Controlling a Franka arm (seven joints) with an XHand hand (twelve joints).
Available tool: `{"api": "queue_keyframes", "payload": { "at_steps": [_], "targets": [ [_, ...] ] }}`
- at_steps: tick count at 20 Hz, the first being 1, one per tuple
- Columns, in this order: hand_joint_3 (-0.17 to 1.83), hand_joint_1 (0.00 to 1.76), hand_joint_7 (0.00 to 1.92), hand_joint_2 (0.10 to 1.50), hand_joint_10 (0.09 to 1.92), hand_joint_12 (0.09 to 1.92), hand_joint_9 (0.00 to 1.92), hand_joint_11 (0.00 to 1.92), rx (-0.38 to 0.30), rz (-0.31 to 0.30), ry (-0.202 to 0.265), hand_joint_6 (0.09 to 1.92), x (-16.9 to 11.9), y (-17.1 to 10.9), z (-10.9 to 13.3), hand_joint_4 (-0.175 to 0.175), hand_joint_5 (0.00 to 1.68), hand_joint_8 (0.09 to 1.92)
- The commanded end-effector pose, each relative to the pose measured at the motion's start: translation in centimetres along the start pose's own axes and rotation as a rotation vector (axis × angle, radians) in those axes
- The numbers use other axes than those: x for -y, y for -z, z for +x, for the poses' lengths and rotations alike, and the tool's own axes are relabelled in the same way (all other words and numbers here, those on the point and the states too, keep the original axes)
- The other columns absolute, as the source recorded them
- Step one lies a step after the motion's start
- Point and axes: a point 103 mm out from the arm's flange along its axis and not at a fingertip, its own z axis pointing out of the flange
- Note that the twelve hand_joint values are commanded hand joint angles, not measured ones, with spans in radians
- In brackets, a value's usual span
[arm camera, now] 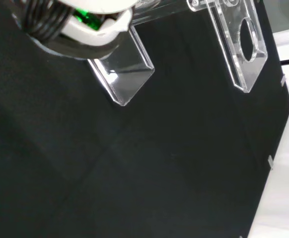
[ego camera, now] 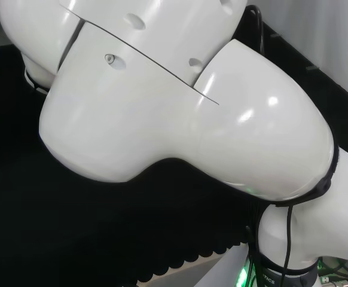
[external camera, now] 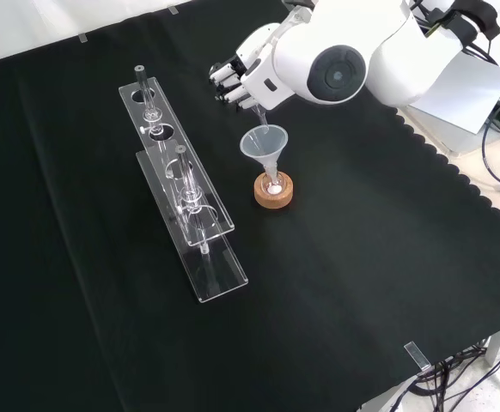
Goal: Pour all the NaCl from the weighing funnel into the round-bottom flask.
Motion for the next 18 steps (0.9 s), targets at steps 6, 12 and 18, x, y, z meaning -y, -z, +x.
{"api": "queue_keyframes", "payload": {
  "at_steps": [6, 12, 18],
  "targets": [
    [0.65, 1.12, 0.7, 0.67, 0.34, 1.12, 0.95, 0.74, -0.127, -0.009, 0.014, 0.73, -0.5, -1.4, -0.4, 0.175, 1.24, 0.56],
    [0.65, 1.12, 0.69, 0.67, 0.34, 1.11, 0.95, 0.74, -0.187, -0.014, 0.022, 0.73, -0.6, -2.0, -0.7, 0.175, 1.24, 0.56],
    [0.65, 1.12, 0.69, 0.68, 0.34, 1.11, 0.95, 0.74, -0.275, -0.026, 0.028, 0.73, -0.6, -3.0, -1.1, 0.175, 1.24, 0.56]
  ]
}}
